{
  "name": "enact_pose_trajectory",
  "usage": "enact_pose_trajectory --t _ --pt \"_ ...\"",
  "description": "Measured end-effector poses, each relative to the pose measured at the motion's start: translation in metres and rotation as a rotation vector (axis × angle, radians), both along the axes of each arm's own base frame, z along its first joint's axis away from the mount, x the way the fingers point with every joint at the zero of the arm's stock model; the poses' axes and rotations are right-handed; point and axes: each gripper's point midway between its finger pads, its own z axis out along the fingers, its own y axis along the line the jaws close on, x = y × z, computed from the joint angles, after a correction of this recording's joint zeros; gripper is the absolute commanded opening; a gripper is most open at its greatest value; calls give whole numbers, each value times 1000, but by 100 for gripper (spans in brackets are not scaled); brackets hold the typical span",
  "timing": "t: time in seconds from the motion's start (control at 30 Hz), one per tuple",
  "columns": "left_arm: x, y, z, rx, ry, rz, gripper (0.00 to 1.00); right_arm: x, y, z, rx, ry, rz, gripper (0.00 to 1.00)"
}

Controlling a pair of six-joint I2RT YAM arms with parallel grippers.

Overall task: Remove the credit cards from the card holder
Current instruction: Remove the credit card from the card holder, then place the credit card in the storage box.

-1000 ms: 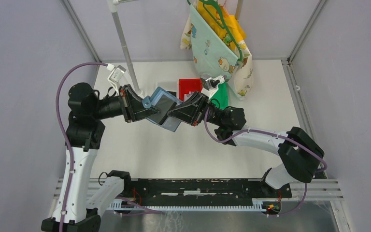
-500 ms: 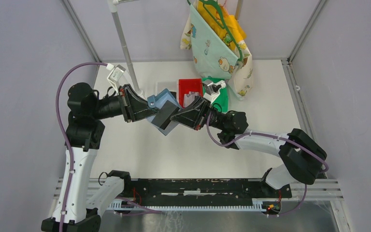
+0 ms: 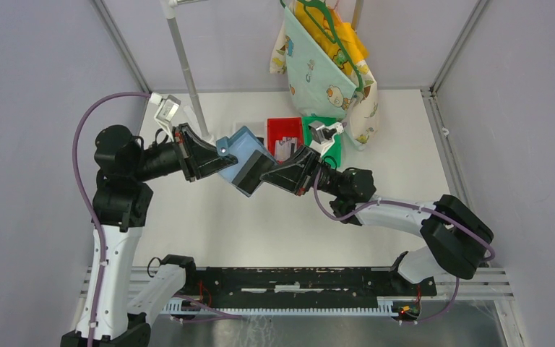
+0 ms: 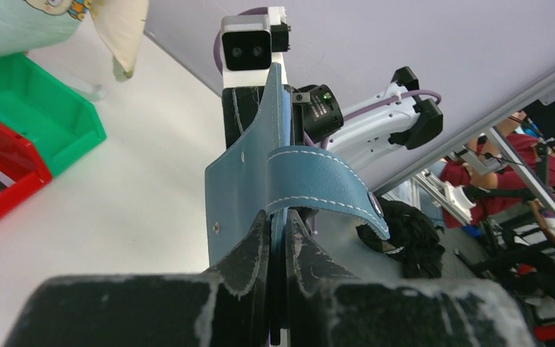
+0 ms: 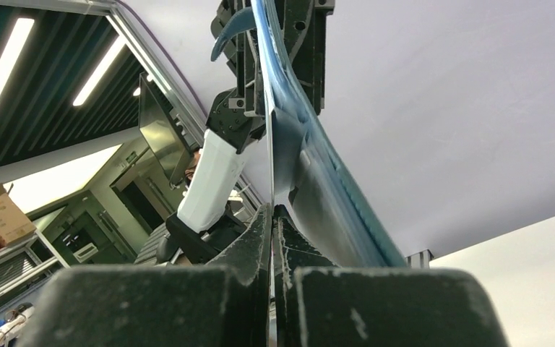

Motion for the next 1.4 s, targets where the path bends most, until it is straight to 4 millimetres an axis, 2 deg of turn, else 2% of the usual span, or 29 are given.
enact_pose_trajectory --t 0.27,0.4,0.53,0.67,0.9,1.03,1.23,1.33,1.4 --pt "9 10 7 50 -97 130 2 11 -8 -13 -28 34 -22 0" --pt "15 17 11 100 -162 189 2 30 -27 -26 -77 57 -78 0" --pt "21 22 6 155 -195 229 2 53 -47 -39 -180 50 -166 0" --pt "28 27 -5 214 -201 248 2 84 -54 -64 -353 46 -262 0" --pt "30 24 -26 260 -156 180 2 162 -32 -93 -658 -11 -397 0" --pt "19 20 -34 265 -139 112 2 208 -14 -128 -796 1 -417 0" --pt "8 17 -43 271 -137 45 2 263 11 -208 -978 76 -409 0" --pt "4 15 -48 266 -122 17 2 277 17 -238 -1034 112 -421 0" --pt "1 14 -50 261 -109 1 2 283 20 -251 -1059 130 -435 0"
